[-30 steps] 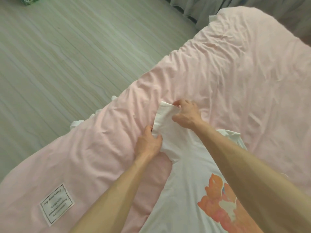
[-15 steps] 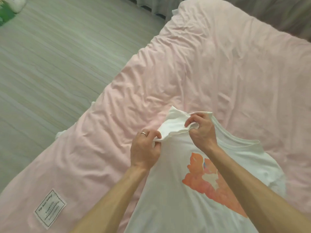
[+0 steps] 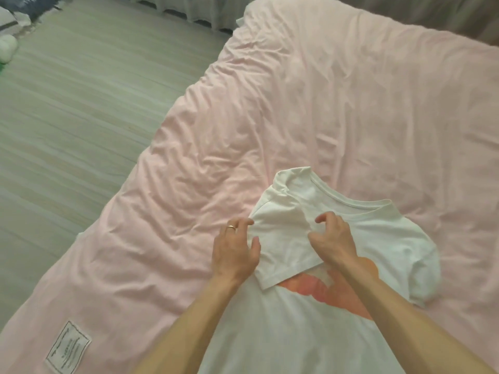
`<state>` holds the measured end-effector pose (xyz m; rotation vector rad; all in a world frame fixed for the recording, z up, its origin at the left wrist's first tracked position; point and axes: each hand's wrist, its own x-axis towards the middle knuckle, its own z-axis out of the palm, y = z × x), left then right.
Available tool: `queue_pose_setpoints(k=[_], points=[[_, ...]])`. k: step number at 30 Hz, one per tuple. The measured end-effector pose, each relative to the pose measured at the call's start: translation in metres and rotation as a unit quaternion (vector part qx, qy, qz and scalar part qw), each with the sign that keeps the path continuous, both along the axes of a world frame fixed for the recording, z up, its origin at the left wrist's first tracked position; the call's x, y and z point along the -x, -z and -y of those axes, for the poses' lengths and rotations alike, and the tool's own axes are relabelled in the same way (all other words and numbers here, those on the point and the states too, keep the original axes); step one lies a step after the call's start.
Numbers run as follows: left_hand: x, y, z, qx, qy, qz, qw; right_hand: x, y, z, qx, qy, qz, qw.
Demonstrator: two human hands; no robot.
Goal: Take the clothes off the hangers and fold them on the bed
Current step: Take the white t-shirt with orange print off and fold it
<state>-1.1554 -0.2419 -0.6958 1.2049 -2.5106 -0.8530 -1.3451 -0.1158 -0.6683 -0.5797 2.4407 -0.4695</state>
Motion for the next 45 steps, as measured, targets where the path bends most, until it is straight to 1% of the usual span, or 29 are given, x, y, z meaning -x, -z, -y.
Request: queue_pose_setpoints(k=[2, 3, 5, 7, 9, 11, 13, 15, 17, 19, 22, 23, 25, 27, 28, 29, 31, 32, 34, 36, 37, 39, 41, 42, 44, 45], points=[[0.004, -0.002, 0.015, -0.106, -0.074, 0.055, 0.99, 0.004, 0.001, 0.022, 0.045, 0.017, 0.017, 0.999], [0.005, -0.001, 0.022, -0.151, -0.088, 0.083, 0.981, 0.008, -0.001, 0.036, 0.047, 0.019, 0.026, 0.998], [0.005, 0.005, 0.034, -0.194, -0.081, 0.118, 0.971, 0.016, 0.0, 0.064, 0.019, 0.006, 0.046, 0.999], [0.005, 0.009, 0.042, -0.204, -0.064, 0.132, 0.968, 0.026, 0.003, 0.089, -0.033, -0.016, 0.076, 0.996], [0.006, 0.012, 0.048, -0.214, -0.048, 0.145, 0.965, 0.036, 0.01, 0.107, -0.048, -0.014, 0.128, 0.991], [0.007, 0.015, 0.054, -0.229, -0.04, 0.15, 0.961, 0.046, 0.016, 0.121, -0.006, -0.001, 0.186, 0.983], [0.001, 0.019, 0.061, -0.25, -0.043, 0.141, 0.957, 0.046, 0.014, 0.134, 0.065, 0.01, 0.221, 0.973], [-0.007, 0.022, 0.068, -0.259, -0.049, 0.127, 0.956, 0.043, 0.015, 0.146, 0.131, 0.03, 0.214, 0.968], [-0.013, 0.023, 0.072, -0.256, -0.043, 0.119, 0.958, 0.041, 0.02, 0.154, 0.158, 0.034, 0.187, 0.969], [-0.015, 0.022, 0.07, -0.257, -0.048, 0.118, 0.958, 0.037, 0.028, 0.158, 0.147, 0.029, 0.173, 0.973], [-0.016, 0.021, 0.061, -0.27, -0.049, 0.132, 0.952, 0.037, 0.034, 0.156, 0.109, -0.014, 0.191, 0.976], [-0.017, 0.021, 0.059, -0.268, -0.037, 0.143, 0.952, 0.037, 0.033, 0.156, 0.089, -0.031, 0.181, 0.979], [-0.019, 0.022, 0.059, -0.255, -0.011, 0.17, 0.952, 0.038, 0.033, 0.158, 0.062, -0.057, 0.13, 0.988], [-0.019, 0.023, 0.059, -0.247, 0.002, 0.19, 0.95, 0.036, 0.032, 0.154, 0.072, -0.033, 0.075, 0.994], [-0.019, 0.022, 0.059, -0.24, 0.008, 0.205, 0.949, 0.034, 0.031, 0.152, 0.088, -0.008, 0.065, 0.994], [-0.018, 0.02, 0.058, -0.226, 0.021, 0.221, 0.948, 0.032, 0.03, 0.147, 0.101, 0.01, 0.062, 0.993], [-0.015, 0.015, 0.055, -0.201, 0.046, 0.245, 0.947, 0.025, 0.027, 0.132, 0.099, 0.026, 0.073, 0.992], [-0.015, 0.013, 0.054, -0.199, 0.045, 0.244, 0.948, 0.021, 0.026, 0.124, 0.083, 0.022, 0.077, 0.993], [-0.012, 0.007, 0.05, -0.183, 0.023, 0.212, 0.96, 0.015, 0.026, 0.104, 0.051, 0.019, 0.068, 0.996], [-0.002, 0.004, 0.043, -0.105, -0.005, 0.163, 0.981, 0.012, 0.025, 0.077, 0.042, 0.037, 0.045, 0.997], [0.005, 0.005, 0.04, -0.064, 0.001, 0.143, 0.988, 0.009, 0.026, 0.065, 0.039, 0.047, 0.031, 0.998], [0.027, 0.008, 0.04, -0.005, 0.043, 0.117, 0.992, 0.006, 0.032, 0.046, 0.041, 0.07, 0.017, 0.997], [0.054, 0.008, 0.044, 0.041, 0.101, 0.094, 0.99, 0.007, 0.037, 0.035, 0.053, 0.084, 0.035, 0.994], [0.065, 0.007, 0.047, 0.057, 0.142, 0.097, 0.983, 0.008, 0.04, 0.034, 0.055, 0.08, 0.043, 0.994], [0.086, 0.013, 0.049, 0.07, 0.235, 0.15, 0.958, 0.011, 0.043, 0.029, 0.062, 0.076, 0.052, 0.994], [0.09, 0.019, 0.052, 0.066, 0.26, 0.184, 0.946, 0.011, 0.045, 0.028, 0.067, 0.076, 0.058, 0.993]])
